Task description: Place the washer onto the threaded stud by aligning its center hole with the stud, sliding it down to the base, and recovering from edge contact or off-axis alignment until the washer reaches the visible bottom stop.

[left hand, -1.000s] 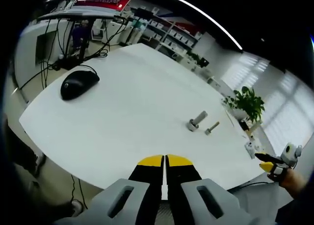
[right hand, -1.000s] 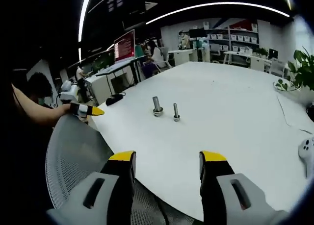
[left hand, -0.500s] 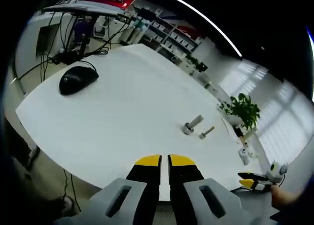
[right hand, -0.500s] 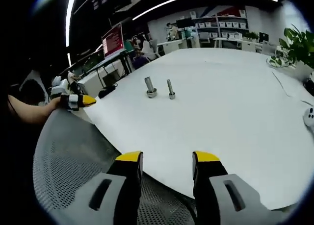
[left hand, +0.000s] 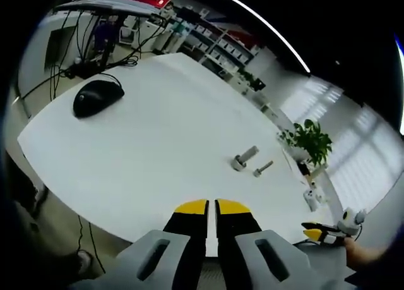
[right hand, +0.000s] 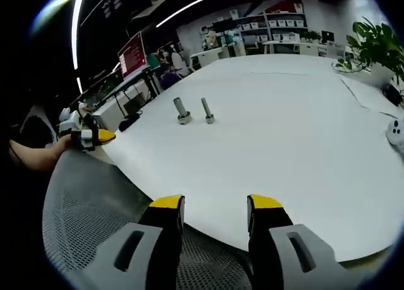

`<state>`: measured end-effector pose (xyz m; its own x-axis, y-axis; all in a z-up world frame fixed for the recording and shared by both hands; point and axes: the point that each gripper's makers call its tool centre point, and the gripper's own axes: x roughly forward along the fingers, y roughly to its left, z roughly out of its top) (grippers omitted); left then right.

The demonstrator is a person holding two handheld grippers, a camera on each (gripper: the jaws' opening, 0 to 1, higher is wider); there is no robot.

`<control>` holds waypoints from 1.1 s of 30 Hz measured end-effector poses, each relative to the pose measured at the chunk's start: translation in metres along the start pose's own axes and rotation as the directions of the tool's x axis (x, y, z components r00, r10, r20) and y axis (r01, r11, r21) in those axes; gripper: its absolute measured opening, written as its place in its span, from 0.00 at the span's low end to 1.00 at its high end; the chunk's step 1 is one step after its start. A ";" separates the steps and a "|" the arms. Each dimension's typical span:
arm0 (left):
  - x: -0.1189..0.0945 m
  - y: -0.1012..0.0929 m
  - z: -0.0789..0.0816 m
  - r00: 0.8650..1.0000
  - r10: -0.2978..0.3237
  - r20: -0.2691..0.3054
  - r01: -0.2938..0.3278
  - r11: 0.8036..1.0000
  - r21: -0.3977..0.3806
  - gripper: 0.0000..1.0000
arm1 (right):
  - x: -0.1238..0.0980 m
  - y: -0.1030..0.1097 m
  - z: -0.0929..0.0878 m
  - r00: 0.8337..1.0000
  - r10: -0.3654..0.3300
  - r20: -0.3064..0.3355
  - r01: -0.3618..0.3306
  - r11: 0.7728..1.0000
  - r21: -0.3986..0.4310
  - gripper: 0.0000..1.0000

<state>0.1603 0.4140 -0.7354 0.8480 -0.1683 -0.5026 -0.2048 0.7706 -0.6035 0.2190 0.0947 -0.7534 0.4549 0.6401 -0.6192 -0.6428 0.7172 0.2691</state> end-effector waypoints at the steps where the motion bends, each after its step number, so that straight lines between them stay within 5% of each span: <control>1: 0.000 0.003 -0.001 1.000 0.021 -0.010 -0.021 1.000 0.020 0.01 | 0.000 0.000 -0.001 1.000 0.001 -0.006 -0.001 1.000 0.003 0.42; 33: -0.001 0.003 -0.001 1.000 0.013 0.002 -0.013 1.000 -0.025 0.03 | 0.001 0.001 -0.013 0.998 0.011 -0.069 -0.009 0.999 0.037 0.41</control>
<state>0.1588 0.4158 -0.7370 0.8464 -0.1570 -0.5089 -0.2279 0.7569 -0.6125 0.2108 0.0926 -0.7639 0.4044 0.6275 -0.6653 -0.6233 0.7215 0.3016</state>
